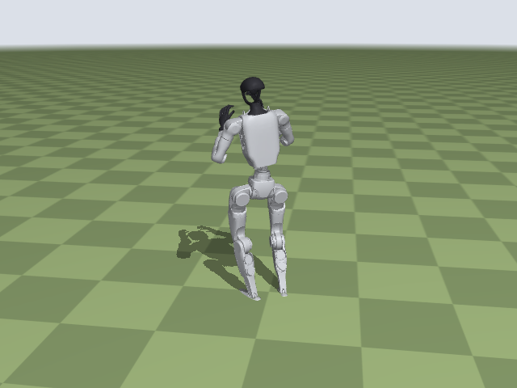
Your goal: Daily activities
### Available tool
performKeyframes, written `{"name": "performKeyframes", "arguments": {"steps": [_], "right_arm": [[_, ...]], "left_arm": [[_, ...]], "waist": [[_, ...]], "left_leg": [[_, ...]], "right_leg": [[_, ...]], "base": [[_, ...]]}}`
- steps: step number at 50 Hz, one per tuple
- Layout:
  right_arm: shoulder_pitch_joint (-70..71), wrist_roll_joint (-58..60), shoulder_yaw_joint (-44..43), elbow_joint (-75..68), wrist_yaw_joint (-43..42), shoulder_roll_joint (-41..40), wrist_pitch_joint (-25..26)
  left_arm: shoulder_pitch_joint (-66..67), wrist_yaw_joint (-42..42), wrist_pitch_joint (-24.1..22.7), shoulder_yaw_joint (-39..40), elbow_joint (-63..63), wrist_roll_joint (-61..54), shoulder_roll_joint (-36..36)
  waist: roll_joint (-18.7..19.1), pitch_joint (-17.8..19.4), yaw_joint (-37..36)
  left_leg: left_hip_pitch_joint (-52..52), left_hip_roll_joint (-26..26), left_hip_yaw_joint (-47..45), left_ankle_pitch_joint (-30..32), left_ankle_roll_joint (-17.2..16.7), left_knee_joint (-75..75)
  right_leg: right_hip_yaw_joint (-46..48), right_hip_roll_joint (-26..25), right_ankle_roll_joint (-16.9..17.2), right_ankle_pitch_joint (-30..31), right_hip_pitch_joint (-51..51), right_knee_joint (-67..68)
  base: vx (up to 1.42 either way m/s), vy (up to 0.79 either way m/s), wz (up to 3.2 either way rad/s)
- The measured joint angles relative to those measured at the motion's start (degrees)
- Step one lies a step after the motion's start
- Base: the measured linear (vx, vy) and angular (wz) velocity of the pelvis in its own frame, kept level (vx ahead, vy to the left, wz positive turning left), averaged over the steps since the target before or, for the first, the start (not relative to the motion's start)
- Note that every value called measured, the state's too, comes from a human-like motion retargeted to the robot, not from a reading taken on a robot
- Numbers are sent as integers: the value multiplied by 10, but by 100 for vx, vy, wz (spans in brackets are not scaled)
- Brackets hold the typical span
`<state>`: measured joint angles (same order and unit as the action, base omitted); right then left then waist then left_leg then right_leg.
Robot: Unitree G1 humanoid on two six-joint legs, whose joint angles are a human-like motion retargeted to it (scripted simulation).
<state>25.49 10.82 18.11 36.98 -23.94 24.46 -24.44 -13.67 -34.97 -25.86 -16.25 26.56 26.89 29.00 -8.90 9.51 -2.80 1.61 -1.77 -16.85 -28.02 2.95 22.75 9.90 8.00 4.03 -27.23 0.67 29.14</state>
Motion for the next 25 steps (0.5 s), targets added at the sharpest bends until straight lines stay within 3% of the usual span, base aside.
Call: {"name": "performKeyframes", "arguments": {"steps": [25], "right_arm": [[15,59,-2,6,27,21,30]], "left_arm": [[-63,38,17,-42,-14,42,20]], "waist": [[2,-18,-7]], "left_leg": [[-18,-22,2,14,4,-25]], "right_leg": [[-16,16,4,1,38,21]], "base": [[0,0,0]]}}
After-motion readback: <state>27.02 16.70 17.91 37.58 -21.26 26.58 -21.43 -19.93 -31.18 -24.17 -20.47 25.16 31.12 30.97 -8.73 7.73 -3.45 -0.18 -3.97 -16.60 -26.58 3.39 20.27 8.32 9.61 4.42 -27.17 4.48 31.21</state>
